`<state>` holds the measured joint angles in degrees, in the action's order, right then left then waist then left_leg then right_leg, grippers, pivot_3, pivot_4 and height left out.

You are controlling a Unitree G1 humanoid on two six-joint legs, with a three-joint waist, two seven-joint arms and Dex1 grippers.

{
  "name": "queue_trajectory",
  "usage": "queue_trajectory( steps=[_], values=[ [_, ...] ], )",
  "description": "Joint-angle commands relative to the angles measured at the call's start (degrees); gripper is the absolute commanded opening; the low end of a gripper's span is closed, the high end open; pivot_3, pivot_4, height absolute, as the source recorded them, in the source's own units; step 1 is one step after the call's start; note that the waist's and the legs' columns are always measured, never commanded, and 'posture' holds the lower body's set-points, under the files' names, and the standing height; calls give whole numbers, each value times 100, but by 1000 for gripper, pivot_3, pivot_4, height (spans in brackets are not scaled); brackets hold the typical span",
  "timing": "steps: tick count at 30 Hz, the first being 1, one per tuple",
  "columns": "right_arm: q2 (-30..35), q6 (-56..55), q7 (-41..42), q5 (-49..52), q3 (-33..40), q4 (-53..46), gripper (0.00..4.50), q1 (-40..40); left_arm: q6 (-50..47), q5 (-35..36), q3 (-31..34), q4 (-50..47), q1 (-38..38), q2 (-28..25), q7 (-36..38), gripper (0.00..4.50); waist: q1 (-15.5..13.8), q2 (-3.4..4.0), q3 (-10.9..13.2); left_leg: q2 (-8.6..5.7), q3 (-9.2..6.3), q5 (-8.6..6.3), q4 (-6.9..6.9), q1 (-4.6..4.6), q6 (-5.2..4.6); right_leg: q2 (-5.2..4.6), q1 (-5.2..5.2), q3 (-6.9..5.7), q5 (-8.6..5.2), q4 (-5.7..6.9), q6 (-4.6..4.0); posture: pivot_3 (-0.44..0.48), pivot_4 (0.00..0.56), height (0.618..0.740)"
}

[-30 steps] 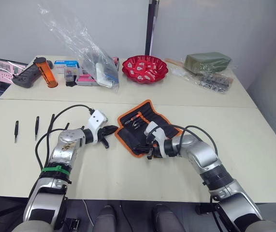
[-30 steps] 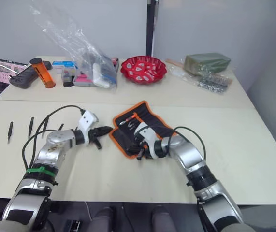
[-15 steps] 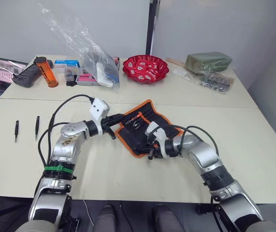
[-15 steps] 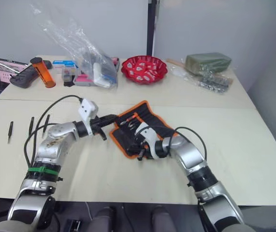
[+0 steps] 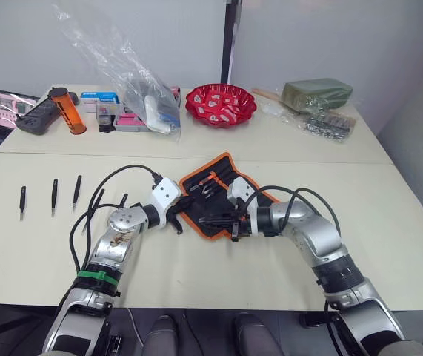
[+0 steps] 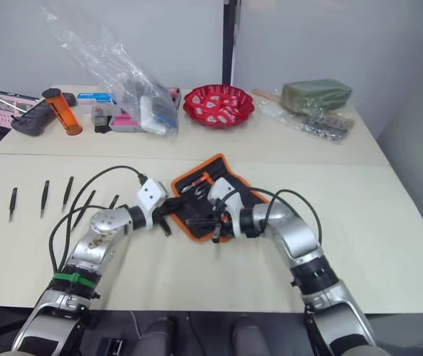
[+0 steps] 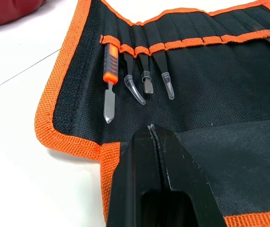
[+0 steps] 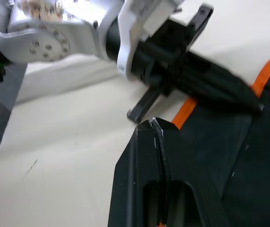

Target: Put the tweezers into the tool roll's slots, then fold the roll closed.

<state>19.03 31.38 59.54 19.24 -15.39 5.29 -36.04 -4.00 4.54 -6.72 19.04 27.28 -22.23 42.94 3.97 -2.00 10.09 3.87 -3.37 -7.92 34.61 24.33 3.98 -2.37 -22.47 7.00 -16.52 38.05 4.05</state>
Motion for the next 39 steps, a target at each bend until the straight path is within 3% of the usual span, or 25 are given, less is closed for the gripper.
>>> queue_trajectory(
  steps=[1, 7, 13, 26, 33, 39],
  values=[
    [-130, -549, 276, -151, 70, 1088, 0, -629, -74, 60, 63, 50, -132, 17, 2, 18, -2, 0, 0, 0, 0, 0, 0, -1, 0, 0, 0, 0, 0, 0, 0, 0, 150, 729],
    [-648, -1689, 384, -609, 51, 3005, 0, -1216, -14, 35, 37, 134, -103, 27, 17, 18, -5, 0, 0, 0, 0, 0, -6, 0, 0, 0, 0, -1, 0, -4, 0, 0, 150, 729],
    [-768, -2154, 778, -873, -51, 3503, 0, -908, 51, 1, 34, 380, 49, 48, 18, 18, -13, 2, 1, -1, 0, 0, -4, -1, 0, 0, 2, -1, 0, -3, 0, 0, 150, 729],
    [19, -2028, 1399, -1119, -489, 1749, 0, 701, 77, 40, 53, 675, 180, 52, 84, 18, -37, 6, -15, -1, -1, -1, -2, -15, 1, 0, 19, -2, -1, -7, 2, 0, 150, 729],
    [187, -1970, 1276, -977, -386, 1380, 0, 817, 82, 105, 66, 687, 175, 58, 176, 18, -54, 8, -36, -1, 0, -1, -3, -15, 2, 0, 21, -2, -2, -14, 2, 0, 150, 729],
    [444, -1777, 1534, -234, 11, -68, 0, 968, 279, 294, 207, 342, 27, -59, 362, 18, -70, 11, -33, -1, 0, -2, -7, -2, 3, -1, 9, -2, -2, -20, 2, 0, 150, 729]
  ],
)
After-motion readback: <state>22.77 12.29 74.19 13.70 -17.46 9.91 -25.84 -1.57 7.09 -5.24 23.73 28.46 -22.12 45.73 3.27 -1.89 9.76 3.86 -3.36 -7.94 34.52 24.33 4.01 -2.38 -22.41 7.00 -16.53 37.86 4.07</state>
